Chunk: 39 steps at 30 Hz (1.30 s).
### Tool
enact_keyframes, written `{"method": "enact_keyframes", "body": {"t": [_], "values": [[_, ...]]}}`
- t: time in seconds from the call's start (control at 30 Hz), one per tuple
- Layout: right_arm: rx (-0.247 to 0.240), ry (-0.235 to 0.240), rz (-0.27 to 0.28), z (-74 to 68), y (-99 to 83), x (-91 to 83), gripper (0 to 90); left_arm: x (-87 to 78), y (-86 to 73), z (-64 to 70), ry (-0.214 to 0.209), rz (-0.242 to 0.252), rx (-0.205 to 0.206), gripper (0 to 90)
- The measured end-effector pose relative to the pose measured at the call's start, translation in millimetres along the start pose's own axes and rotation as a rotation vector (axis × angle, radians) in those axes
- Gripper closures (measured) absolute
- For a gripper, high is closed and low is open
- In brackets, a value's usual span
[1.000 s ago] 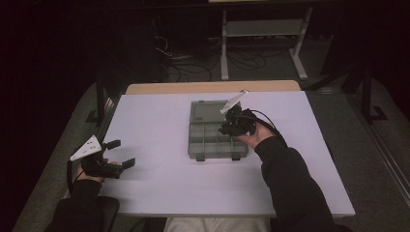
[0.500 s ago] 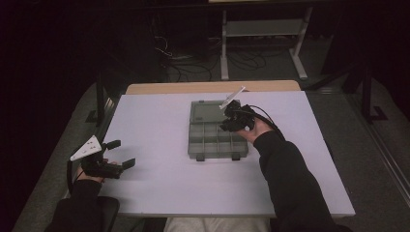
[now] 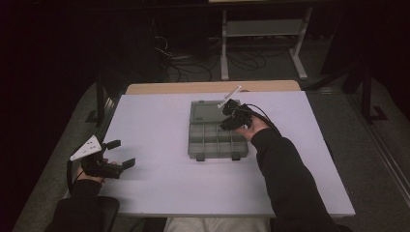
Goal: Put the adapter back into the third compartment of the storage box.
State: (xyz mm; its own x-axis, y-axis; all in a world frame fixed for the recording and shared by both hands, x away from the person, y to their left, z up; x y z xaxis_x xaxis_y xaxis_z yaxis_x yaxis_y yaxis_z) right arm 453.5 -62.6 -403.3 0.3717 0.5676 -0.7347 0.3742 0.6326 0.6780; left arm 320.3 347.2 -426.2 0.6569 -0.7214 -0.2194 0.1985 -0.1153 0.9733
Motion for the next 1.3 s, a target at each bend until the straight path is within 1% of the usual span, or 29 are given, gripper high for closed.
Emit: {"method": "enact_keyframes", "body": {"t": [0.5,0.53,0.57,0.6,0.7,0.73,0.83,0.93,1.0,1.07,1.13,1.3], "values": [[0.011,0.013,-0.037,0.8,-3.3,19.4,74.3,0.3,-0.2,-0.1,-0.001,-0.001,0.000,0.0],[0.012,0.011,-0.038,0.8,-3.5,20.0,72.5,0.3,-0.2,-0.2,-0.001,-0.001,-0.001,0.0],[0.013,0.007,-0.035,1.1,-3.6,20.3,68.2,0.3,-0.2,-0.2,-0.002,-0.001,0.000,0.0],[0.016,0.000,-0.032,1.5,-3.3,20.0,65.9,0.4,-0.3,-0.2,-0.002,-0.001,0.000,0.0],[0.034,-0.016,-0.019,2.9,-2.5,17.3,61.1,0.5,-0.3,-0.2,-0.002,-0.001,-0.001,0.0],[0.032,-0.021,-0.016,3.5,-2.4,16.1,59.5,0.5,-0.3,-0.1,-0.002,-0.001,-0.001,0.0],[0.043,-0.034,-0.009,4.9,-2.4,12.3,51.7,0.6,-0.3,-0.1,-0.002,-0.001,-0.001,0.0],[0.049,-0.035,0.000,5.7,-2.1,7.1,43.9,0.6,-0.3,-0.1,-0.002,-0.001,-0.001,0.0],[0.066,-0.018,0.029,6.9,-1.4,2.6,40.7,0.7,-0.2,-0.1,-0.001,-0.001,-0.001,0.0],[0.086,-0.011,0.056,7.9,-0.4,-1.8,38.0,0.6,-0.2,-0.1,0.000,-0.001,-0.001,0.0],[0.090,-0.016,0.067,9.1,0.0,-5.9,34.7,0.5,-0.2,-0.2,0.000,0.000,-0.001,0.0],[0.131,-0.014,0.102,9.5,-1.8,-14.7,25.9,0.4,-0.2,-0.1,0.000,-0.001,-0.001,0.0]]}}
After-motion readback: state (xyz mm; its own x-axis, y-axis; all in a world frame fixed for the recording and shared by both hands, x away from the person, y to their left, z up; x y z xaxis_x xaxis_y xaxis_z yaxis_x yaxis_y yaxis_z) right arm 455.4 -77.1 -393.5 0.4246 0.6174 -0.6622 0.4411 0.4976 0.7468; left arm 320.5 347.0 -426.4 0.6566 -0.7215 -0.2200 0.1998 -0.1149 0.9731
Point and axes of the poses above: each handheld gripper's, and its own axes: x roughly forward along the jaws, y roughly out of its top, z roughly to its right, the point moved 3 cm from there along x, roughly forward along the jaws, and after that the axes turned 10 degrees about z, right-handed, at the moved point
